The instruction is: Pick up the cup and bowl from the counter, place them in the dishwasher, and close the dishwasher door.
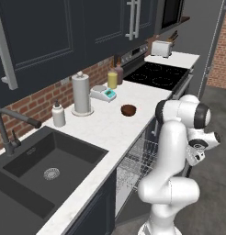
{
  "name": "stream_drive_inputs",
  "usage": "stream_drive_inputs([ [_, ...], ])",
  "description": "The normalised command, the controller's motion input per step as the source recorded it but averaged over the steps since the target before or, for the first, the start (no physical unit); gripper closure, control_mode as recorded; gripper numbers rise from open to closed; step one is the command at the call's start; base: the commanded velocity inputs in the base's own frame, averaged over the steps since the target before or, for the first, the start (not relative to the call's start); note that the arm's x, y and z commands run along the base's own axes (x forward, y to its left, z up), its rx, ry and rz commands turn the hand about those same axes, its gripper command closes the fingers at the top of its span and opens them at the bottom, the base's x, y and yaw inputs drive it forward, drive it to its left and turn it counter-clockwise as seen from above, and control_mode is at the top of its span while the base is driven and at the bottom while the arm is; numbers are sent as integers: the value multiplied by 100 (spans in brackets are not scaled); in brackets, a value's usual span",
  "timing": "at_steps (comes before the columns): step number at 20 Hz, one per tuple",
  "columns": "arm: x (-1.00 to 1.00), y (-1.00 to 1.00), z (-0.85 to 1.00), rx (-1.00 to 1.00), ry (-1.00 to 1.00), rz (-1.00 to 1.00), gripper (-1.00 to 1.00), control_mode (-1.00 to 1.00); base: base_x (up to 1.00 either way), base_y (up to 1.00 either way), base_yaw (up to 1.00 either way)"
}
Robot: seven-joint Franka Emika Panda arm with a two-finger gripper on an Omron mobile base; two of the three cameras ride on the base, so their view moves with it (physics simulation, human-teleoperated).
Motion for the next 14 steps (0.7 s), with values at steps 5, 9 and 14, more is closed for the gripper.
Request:
stream_drive_inputs([
  [5,56,35,-11,13,0,0,100,-100,0,0,0],
  [9,62,43,-14,8,2,0,100,-100,0,0,0],
  [14,59,35,-31,4,9,-1,100,-100,0,0,0],
])
